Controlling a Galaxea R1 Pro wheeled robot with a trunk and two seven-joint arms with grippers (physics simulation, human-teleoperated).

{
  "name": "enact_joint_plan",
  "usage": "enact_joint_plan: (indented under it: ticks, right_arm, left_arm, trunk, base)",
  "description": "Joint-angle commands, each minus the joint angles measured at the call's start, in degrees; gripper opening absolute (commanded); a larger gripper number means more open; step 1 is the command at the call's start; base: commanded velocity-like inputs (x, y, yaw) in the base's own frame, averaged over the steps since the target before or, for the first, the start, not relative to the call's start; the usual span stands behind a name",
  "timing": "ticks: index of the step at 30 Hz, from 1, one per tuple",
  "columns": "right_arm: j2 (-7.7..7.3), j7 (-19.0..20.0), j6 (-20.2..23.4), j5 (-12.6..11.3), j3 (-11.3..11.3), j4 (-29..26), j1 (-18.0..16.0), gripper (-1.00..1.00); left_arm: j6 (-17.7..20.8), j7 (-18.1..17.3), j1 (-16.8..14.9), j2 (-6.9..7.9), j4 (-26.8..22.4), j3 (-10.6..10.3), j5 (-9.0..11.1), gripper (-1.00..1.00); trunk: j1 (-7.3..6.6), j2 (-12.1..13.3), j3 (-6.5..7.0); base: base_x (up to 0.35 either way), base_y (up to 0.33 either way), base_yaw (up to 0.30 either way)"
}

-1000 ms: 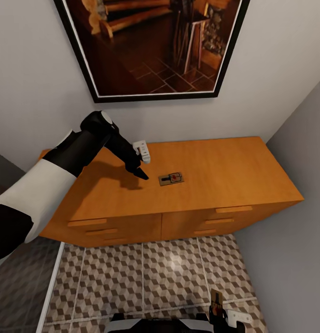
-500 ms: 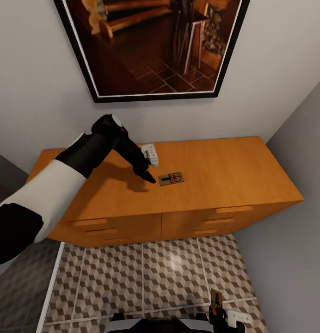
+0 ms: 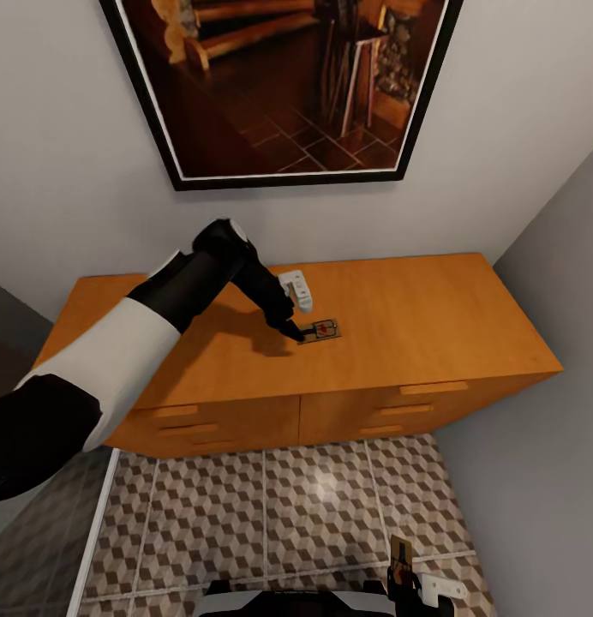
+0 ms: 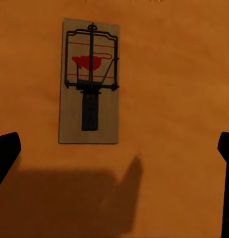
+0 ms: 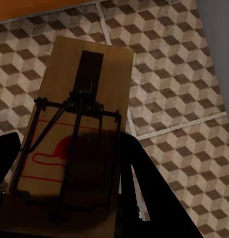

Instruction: Take the four mousetraps from the cabinet in the bathroom and place them on the bathroom floor. Make sure all four end up on the same floor surface, and ensure that at least two of them are either under or directly next to the same bathroom sink.

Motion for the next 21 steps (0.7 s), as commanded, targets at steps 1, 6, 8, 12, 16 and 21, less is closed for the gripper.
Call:
enact_joint_plan:
  ticks: [1, 6, 8, 12, 16, 21]
  right_arm:
    - [0.02, -0.42, -0.14, -0.18, 0.50, 0.03, -0.03, -1.00]
    - [0.00, -0.42, -0.14, -0.18, 0.50, 0.03, -0.03, -1.00]
    - [0.01, -0.42, -0.14, -0.18, 0.50, 0.03, -0.03, -1.00]
    - [0.01, -0.42, -0.14, -0.18, 0.50, 0.03, -0.03, -1.00]
    - [-0.02, -0.42, -0.14, -0.18, 0.50, 0.03, -0.03, -1.00]
    - [-0.06, -0.42, -0.14, -0.18, 0.50, 0.03, -0.03, -1.00]
  left_arm:
    - [0.60, -0.42, -0.04, -0.09, 0.03, 0.02, -0.43, 1.00]
    - [0.60, -0.19, -0.03, -0.93, 1.55, 0.02, -0.37, 1.00]
    - [0.60, 0.21, -0.04, -1.20, 1.88, 0.02, -0.36, 1.00]
    - [0.60, 1.40, -0.04, -1.50, 2.22, 0.02, -0.19, 1.00]
    - [0.55, 1.79, 0.01, -2.24, 2.64, 0.02, -0.10, 1.00]
    - [0.52, 2.37, 0.18, -3.15, 3.84, 0.02, -0.09, 1.00]
  trunk:
    - [0.03, -0.09, -0.07]
    - [0.03, -0.09, -0.07]
    - [0.03, -0.09, -0.07]
    - [0.03, -0.09, -0.07]
    - [0.03, -0.09, -0.07]
    - [0.03, -0.09, -0.07]
  base:
    - [0.000, 0.000, 0.000]
    - [0.000, 0.000, 0.000]
    - [0.000, 0.000, 0.000]
    - [0.000, 0.000, 0.000]
    - [0.000, 0.000, 0.000]
    - [0.000, 0.000, 0.000]
